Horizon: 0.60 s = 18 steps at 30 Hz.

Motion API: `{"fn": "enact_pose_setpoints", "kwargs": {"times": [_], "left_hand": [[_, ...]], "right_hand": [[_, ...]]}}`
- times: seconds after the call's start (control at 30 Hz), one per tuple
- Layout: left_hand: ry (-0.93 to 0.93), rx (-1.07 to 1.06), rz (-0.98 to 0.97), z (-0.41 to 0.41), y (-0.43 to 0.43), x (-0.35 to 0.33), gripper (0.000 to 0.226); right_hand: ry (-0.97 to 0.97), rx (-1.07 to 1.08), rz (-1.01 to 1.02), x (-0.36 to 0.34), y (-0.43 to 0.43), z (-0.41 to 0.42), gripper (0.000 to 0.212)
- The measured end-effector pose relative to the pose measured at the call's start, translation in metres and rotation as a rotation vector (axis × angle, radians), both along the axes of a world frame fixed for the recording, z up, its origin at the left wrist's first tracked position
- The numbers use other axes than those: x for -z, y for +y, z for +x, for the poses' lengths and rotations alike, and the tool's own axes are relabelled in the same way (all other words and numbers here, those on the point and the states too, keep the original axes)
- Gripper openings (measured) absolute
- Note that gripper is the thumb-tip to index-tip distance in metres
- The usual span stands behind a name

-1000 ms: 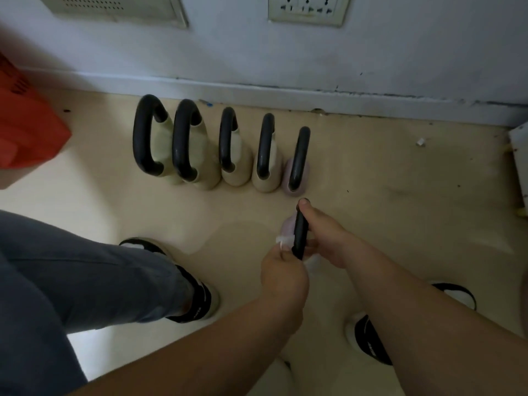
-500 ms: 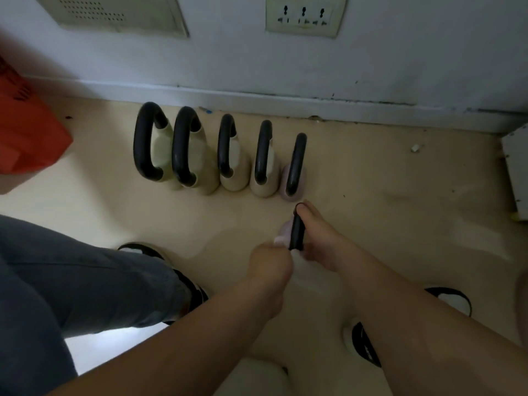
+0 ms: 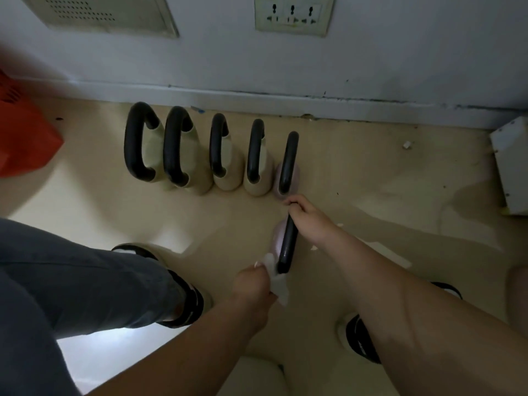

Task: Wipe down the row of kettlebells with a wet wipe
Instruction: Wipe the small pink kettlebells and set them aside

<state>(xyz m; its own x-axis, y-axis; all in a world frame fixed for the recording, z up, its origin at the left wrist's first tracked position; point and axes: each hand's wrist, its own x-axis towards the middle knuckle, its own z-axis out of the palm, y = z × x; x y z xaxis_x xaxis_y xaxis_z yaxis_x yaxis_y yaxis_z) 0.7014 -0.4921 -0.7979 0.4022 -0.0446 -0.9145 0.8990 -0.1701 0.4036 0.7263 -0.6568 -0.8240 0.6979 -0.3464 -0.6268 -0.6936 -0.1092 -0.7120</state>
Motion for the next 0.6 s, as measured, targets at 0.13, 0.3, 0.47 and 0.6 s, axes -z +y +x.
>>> {"fn": "enact_pose_setpoints", "kwargs": {"times": [0.13,0.3,0.47,0.6], "left_hand": [[-0.019,0.031,-0.043,0.004,-0.005,0.01,0.033],[-0.338,0.295,0.136,0.027,-0.034,0.011,0.036],[-0.378,0.396,0.172,0.058,-0.078,0.004,0.042],[-0.669,0.612,0.176,0.026,-0.091,0.002,0.042]], "right_hand": [[0.066,0.043,-0.09,-0.005,-0.014,-0.014,0.015],[0.093,0.2,-0.208,0.001,-0.021,-0.055,0.019],[0.162,0.115,-0.312,0.012,-0.006,-0.085,0.029],[0.249,-0.089,-0.483,0.016,0.014,-0.094,0.023]]}}
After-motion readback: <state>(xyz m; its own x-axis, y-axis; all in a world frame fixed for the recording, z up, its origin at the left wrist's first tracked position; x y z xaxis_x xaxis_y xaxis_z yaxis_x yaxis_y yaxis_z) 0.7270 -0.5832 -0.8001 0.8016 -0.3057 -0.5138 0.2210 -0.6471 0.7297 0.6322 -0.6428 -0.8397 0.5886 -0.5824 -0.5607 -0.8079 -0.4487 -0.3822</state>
